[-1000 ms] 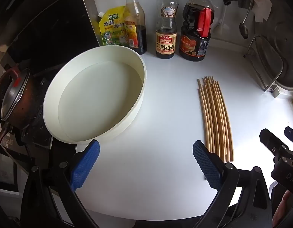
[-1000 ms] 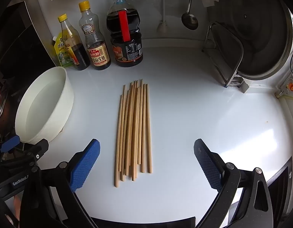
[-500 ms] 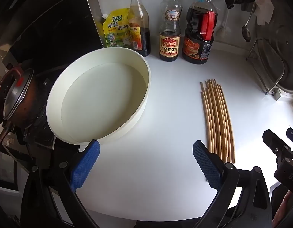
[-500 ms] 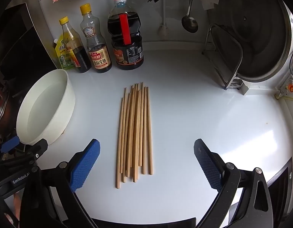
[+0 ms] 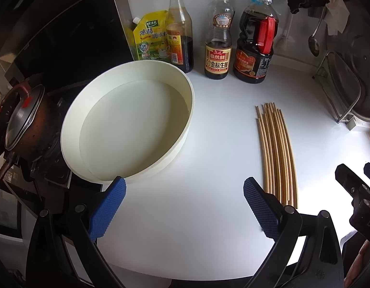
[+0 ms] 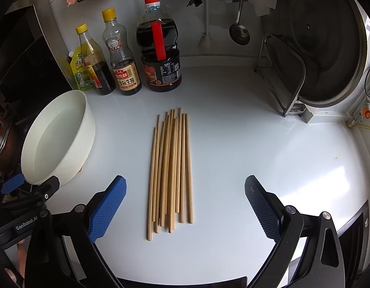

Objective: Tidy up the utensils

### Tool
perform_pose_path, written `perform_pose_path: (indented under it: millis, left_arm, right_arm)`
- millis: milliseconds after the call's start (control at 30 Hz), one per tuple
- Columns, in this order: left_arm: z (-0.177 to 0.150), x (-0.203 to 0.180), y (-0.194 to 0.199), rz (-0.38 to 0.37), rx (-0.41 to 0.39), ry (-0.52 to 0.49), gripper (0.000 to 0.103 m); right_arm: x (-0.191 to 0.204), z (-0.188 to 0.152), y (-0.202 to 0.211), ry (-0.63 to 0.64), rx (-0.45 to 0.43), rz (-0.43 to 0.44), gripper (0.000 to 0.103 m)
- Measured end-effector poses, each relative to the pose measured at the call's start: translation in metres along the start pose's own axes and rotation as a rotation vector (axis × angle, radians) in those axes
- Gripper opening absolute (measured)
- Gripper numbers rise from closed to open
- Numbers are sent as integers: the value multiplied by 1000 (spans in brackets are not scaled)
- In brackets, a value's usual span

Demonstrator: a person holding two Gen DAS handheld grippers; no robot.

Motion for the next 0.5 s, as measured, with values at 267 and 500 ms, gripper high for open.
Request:
perform_pose_path:
  millis: [267, 500]
  left_arm:
    - [2, 4, 1, 2, -2, 6, 97]
    - [1, 3, 1, 4, -3, 5, 97]
  right_arm:
    - [0, 0, 1, -1, -3, -3, 95]
    - [1, 2, 1, -2, 1, -2, 95]
Point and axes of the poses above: each gripper's, at about its wrist camera, not at the fingertips, and y roughly against the way its jaws point, x to its left, z to its top, the point moved 3 cm from there along -y, roughly the way its jaws point, and after that the axes turned 12 degrees about -z, right-handed, at the moved point
